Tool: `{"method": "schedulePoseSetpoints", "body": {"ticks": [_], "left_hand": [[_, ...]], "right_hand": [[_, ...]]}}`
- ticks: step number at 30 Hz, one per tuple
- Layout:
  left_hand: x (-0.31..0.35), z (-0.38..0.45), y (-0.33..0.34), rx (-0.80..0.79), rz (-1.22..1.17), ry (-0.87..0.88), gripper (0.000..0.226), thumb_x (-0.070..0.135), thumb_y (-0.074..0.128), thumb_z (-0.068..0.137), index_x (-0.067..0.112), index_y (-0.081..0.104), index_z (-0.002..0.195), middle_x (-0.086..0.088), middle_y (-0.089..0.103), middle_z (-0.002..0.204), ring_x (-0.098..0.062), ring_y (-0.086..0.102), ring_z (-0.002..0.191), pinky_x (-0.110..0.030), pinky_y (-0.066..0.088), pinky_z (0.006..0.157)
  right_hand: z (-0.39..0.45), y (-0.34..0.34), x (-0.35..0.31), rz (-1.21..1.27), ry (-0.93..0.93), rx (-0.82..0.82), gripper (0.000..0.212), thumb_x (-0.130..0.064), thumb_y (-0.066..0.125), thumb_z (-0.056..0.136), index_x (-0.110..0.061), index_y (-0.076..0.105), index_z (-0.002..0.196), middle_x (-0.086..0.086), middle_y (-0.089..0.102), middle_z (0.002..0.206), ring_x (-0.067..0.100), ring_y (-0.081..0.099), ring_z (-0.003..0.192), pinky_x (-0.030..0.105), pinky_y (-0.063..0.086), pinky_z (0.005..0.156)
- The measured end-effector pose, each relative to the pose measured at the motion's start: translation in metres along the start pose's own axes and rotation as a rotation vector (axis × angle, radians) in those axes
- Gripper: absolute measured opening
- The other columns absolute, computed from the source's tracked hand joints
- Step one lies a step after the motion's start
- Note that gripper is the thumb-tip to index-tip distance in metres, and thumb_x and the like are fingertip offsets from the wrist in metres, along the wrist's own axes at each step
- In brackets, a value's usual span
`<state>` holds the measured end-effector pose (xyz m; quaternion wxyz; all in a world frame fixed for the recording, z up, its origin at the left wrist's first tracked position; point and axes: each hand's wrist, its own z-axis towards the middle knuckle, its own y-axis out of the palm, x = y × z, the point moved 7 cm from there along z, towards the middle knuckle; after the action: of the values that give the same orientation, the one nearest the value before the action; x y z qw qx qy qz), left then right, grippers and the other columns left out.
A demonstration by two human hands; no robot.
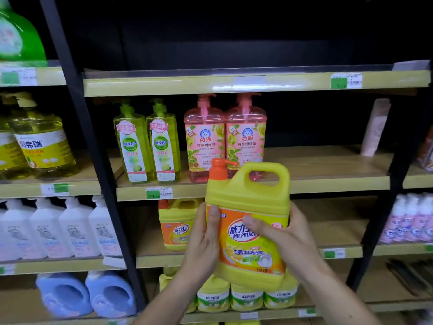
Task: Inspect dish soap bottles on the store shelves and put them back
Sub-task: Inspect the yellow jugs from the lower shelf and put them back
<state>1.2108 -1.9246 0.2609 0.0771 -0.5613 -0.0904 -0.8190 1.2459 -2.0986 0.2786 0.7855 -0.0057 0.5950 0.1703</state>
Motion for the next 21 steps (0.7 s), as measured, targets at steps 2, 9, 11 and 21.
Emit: {"method": "schedulePoseSetpoints", "body": {"ticks": [2,9,11,21], "left_hand": [[0.002,0.003,0.003,-0.008,-0.01,0.031,0.046,0.053,0.043,0.104,0.025,0.062,0.135,0.011,0.08,0.117,-0.007,0.077,0.108,-0.018,0.06,0.082],[0.005,0.03,-0.01,0.13,-0.205,-0.297,0.049,0.077,0.052,0.092,0.043,0.087,0.091,-0.002,0.085,0.101,-0.02,0.083,0.091,-0.031,0.066,0.064],[-0.001,0.036,-0.001,0.147,-0.348,-0.378,0.056,0.067,0.054,0.101,0.027,0.089,0.083,-0.012,0.084,0.096,-0.027,0.084,0.082,-0.037,0.065,0.059],[0.02,0.062,0.008,0.253,0.095,-0.141,0.047,0.06,0.042,0.109,0.024,0.064,0.128,0.0,0.075,0.127,-0.013,0.074,0.107,-0.026,0.057,0.085]], "right_hand": [[0.003,-0.001,-0.004,0.012,0.015,-0.019,0.073,-0.034,0.103,0.054,-0.02,0.073,0.12,0.012,0.082,0.113,0.036,0.08,0.103,0.056,0.063,0.092],[0.013,-0.007,-0.01,0.129,0.127,-0.213,0.081,-0.083,0.075,0.072,-0.03,0.074,0.133,0.003,0.069,0.144,0.023,0.063,0.136,0.042,0.056,0.107],[0.014,0.001,-0.002,0.119,0.142,-0.247,0.095,-0.084,0.077,0.069,-0.031,0.062,0.147,0.0,0.065,0.149,0.026,0.059,0.141,0.049,0.049,0.112],[0.027,0.042,0.021,0.358,0.34,-0.343,0.096,-0.093,0.079,0.053,-0.037,0.075,0.131,0.005,0.074,0.137,0.023,0.074,0.121,0.051,0.059,0.1]]}}
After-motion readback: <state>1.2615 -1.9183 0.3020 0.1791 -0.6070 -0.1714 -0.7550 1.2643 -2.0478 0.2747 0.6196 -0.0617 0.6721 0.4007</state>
